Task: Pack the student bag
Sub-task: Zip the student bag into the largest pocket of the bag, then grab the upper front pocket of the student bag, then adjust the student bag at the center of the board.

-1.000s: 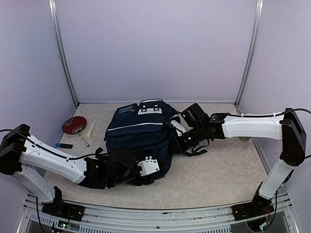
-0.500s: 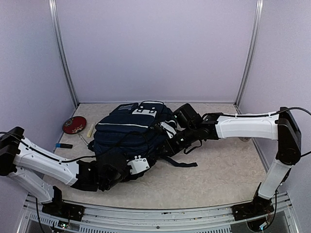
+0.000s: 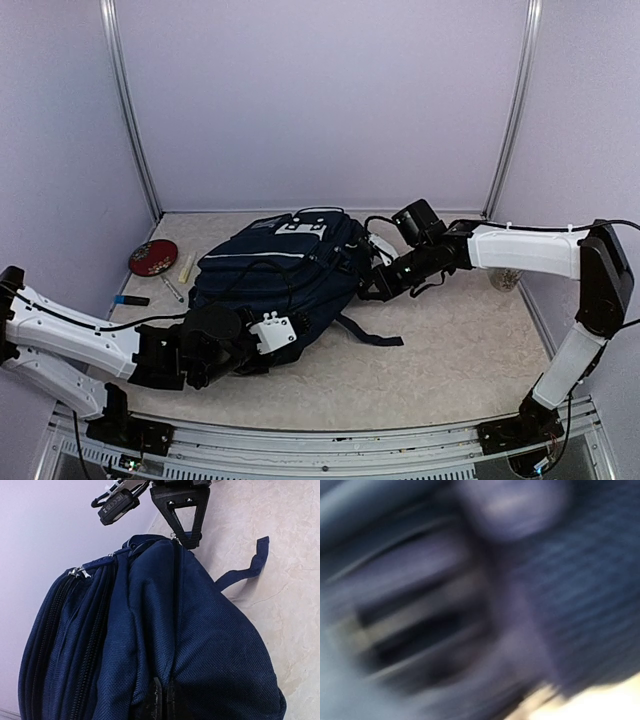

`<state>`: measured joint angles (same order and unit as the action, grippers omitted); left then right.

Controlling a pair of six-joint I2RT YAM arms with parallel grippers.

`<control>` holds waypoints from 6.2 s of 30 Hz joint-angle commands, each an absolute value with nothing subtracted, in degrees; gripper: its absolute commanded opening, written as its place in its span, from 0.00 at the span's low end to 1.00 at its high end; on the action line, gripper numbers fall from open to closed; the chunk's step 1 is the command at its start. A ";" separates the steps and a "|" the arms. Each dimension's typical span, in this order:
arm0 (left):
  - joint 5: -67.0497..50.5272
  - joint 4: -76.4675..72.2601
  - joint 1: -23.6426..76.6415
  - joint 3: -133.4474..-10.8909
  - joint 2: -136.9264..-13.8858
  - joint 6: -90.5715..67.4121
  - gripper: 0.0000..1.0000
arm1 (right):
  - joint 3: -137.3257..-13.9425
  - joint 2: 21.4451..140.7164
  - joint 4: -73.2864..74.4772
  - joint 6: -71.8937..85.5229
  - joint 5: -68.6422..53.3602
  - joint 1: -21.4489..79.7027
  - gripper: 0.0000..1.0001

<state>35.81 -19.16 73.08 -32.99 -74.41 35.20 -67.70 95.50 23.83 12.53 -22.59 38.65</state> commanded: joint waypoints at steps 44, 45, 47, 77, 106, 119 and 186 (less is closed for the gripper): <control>-0.51 -8.32 28.84 -26.09 -53.04 -22.73 0.99 | -65.22 94.73 9.34 -2.35 -39.00 41.19 0.59; -1.07 -10.17 28.85 -23.98 -52.14 -23.75 0.99 | -65.23 94.74 8.41 -2.06 -38.58 41.36 0.59; -1.19 -12.96 28.83 -20.48 -50.53 -25.62 0.99 | -65.21 95.11 6.89 -1.39 -37.95 41.40 0.55; 2.77 -9.98 29.32 -9.35 -35.85 -29.70 0.96 | -65.35 88.86 18.65 -8.21 -32.24 42.12 0.36; 2.20 -17.51 33.99 -10.35 -45.11 -27.24 0.96 | -74.77 101.60 18.73 -13.92 -43.65 40.77 0.24; 3.99 -18.50 36.26 -10.46 -45.48 -25.44 0.96 | -67.39 91.72 12.17 0.02 -40.19 41.80 0.00; -29.14 18.73 23.79 -99.86 -117.05 -3.13 0.80 | -87.41 103.03 36.27 -1.85 -14.77 29.89 0.00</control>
<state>-33.65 13.02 22.87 -94.83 -108.51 -0.58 -84.99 100.82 38.74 -2.13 -16.32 31.29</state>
